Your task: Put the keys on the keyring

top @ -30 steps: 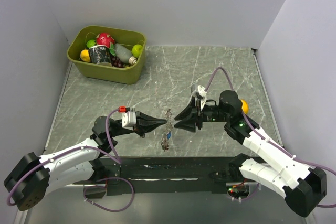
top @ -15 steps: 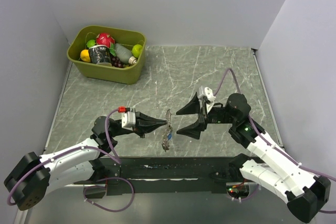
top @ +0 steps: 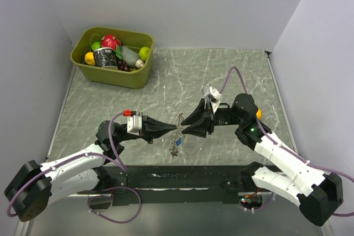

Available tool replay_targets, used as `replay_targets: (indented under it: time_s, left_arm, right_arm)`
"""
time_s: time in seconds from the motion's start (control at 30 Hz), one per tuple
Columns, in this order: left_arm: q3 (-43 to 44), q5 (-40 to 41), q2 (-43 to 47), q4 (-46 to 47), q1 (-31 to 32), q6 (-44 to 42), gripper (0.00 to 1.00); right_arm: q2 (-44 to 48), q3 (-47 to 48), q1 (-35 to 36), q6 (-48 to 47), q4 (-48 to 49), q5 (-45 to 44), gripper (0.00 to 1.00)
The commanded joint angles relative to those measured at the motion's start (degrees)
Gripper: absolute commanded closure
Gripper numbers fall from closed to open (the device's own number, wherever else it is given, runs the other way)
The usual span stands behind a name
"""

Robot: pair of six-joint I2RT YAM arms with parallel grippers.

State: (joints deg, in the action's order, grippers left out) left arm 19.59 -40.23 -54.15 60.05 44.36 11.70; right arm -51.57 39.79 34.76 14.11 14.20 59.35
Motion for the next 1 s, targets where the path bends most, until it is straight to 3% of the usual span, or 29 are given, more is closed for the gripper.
replay_targets:
  time_s: [0.0,0.33,0.67,0.77,0.87,0.97]
  left_arm:
    - [2.99,-0.03,1.06,4.19,0.46,0.95,0.99]
    - [4.40,1.20,0.45,3.23,0.64,1.39,0.99]
    - [4.23,1.82,0.71,5.07,0.73,2.01,0.99]
    - [4.13,1.82,0.89,5.69,0.73,2.53,0.99]
    - [3.70,1.82,1.24,6.56,0.73,2.80,0.99]
    - [3.17,1.38,1.59,7.80,0.82,3.06,0.99]
  right_arm:
    - [0.68,1.70,0.48,2.85,5.84,-0.73,0.55]
    - [-0.46,2.22,2.15,4.17,6.28,-1.17,0.64]
    - [1.47,2.49,4.43,0.13,0.57,-8.90,0.63]
    - [2.09,2.48,4.43,-0.05,-0.05,-10.83,0.75]
    - [2.70,1.96,4.52,-0.05,-0.48,-13.46,1.00]
    - [3.14,2.40,4.52,-0.75,-1.71,-14.79,1.00]
